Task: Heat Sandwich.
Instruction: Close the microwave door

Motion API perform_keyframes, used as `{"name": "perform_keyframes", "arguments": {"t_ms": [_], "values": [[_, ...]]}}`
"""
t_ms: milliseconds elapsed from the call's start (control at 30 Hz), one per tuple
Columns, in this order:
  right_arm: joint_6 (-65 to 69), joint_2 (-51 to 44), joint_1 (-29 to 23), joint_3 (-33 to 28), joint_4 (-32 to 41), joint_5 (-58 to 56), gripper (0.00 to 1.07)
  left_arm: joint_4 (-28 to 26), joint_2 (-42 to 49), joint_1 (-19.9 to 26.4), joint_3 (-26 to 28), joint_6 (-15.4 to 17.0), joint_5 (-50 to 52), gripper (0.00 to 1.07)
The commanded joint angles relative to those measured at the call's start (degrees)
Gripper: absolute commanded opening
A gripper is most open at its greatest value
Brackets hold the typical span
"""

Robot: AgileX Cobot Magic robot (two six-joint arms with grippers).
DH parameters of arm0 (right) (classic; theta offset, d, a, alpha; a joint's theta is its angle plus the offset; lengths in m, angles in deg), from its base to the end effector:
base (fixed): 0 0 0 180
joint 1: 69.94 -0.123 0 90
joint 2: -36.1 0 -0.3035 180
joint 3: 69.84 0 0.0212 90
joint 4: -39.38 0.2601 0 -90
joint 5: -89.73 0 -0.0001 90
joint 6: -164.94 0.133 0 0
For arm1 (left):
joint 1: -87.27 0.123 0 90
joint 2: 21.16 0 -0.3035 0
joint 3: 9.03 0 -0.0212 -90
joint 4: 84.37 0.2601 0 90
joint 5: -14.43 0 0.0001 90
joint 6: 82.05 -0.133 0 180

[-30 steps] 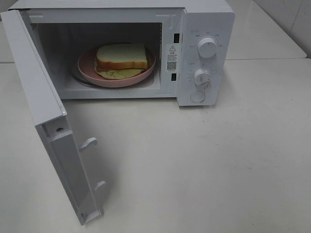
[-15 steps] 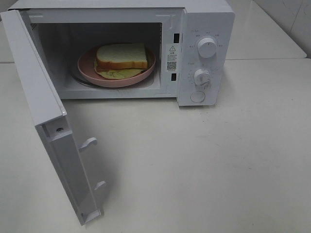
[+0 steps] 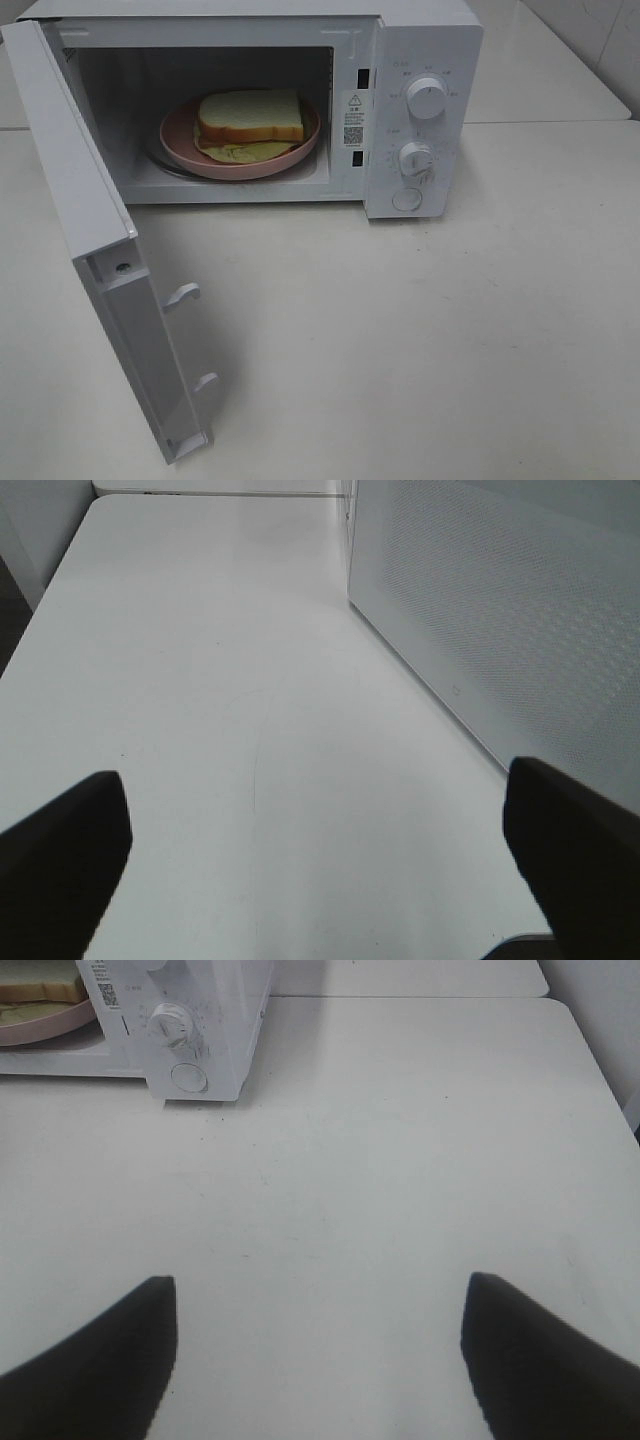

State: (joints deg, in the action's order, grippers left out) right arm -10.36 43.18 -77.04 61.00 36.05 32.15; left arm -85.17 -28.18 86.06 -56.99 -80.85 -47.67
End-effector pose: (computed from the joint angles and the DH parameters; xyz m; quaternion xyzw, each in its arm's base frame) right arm 0.0254 -0.0034 0.2689 -0.0172 0.8373 0.0272 0.5458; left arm 0.0179 -0.0020 0.2661 0.0005 0.8530 -0.0179 0.5216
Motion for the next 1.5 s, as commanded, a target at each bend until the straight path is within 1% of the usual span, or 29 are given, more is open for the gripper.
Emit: {"name": "perform_keyframes", "arguments": {"t_ms": [33,533,700,867,900,967,1000,1067,1100,1133,1167,1233,1267,1300,1367,1400,1433,1467,1500], "values": [[-0.52,-1.60,0.34,0.00,-0.11,0.52,0.76,0.11,0.97,-0.29,-0.11,-0.11,0.80,0.96],[-0.52,-1.60,0.34,0.00,-0.11,0.52,0.76,0.06,0.92,-0.29,-0.11,0.00,0.80,0.96],[-0.52,-1.60,0.34,0.00,-0.11,0.52,0.76,-1.20,0.40,-0.29,0.34,-0.06,1.32,0.96],[-0.52,-1.60,0.34,0.00,-0.11,0.52,0.76,-1.20,-3.21,-0.29,2.06,-0.11,5.73,0.95],[-0.52,-1.60,0.34,0.00,-0.11,0.52,0.76,-1.20,-4.24,-0.29,2.18,-0.11,6.53,0.93],[-0.52,-1.60,0.34,0.00,-0.11,0.52,0.76,-1.20,-7.56,-0.29,2.18,-0.11,8.31,0.88],[-0.52,-1.60,0.34,0.00,-0.11,0.52,0.76,-1.20,-7.56,-0.29,2.18,-0.11,8.31,0.88],[-0.52,-1.60,0.34,0.00,-0.11,0.52,0.76,-1.20,-9.97,-0.29,2.18,-0.11,9.11,0.81],[-0.52,-1.60,0.34,0.00,-0.11,0.52,0.76,-1.20,-12.55,-0.29,2.18,-0.11,10.20,0.71],[-0.52,-1.60,0.34,0.00,-0.11,0.52,0.76,-1.20,-13.87,-0.29,2.18,-0.11,10.89,0.64],[-0.52,-1.60,0.34,0.00,-0.11,0.52,0.76,-1.20,-13.87,-0.29,2.18,-0.11,10.89,0.64],[-0.52,-1.60,0.34,0.00,-0.11,0.52,0.76,-1.20,-16.21,-0.29,2.18,-0.11,12.20,0.51],[-0.52,-1.60,0.34,0.00,-0.11,0.52,0.76,-1.20,-18.85,-0.29,2.06,-0.11,13.29,0.39],[-0.52,-1.60,0.34,0.00,-0.11,0.52,0.76,-1.20,-18.85,-0.29,2.06,-0.11,13.29,0.39],[-0.74,-1.60,0.34,0.00,-0.11,0.52,0.76,-1.20,-21.37,-0.29,1.66,-0.11,15.70,0.26],[-0.74,-1.60,0.34,0.00,-0.11,0.52,0.75,-1.20,-24.35,-0.29,0.63,-0.11,18.96,0.12],[-0.69,-1.60,0.34,0.00,-0.11,0.52,0.75,-1.20,-25.73,-0.29,-0.06,-0.11,20.28,0.06],[-0.69,-1.60,0.34,0.00,-0.11,0.52,0.75,-1.20,-25.73,-0.29,-0.06,-0.11,20.28,0.06],[-0.69,-1.60,0.34,0.00,-0.11,0.52,0.74,-1.20,-26.76,-0.29,-0.63,-0.11,21.94,0.00]]}}
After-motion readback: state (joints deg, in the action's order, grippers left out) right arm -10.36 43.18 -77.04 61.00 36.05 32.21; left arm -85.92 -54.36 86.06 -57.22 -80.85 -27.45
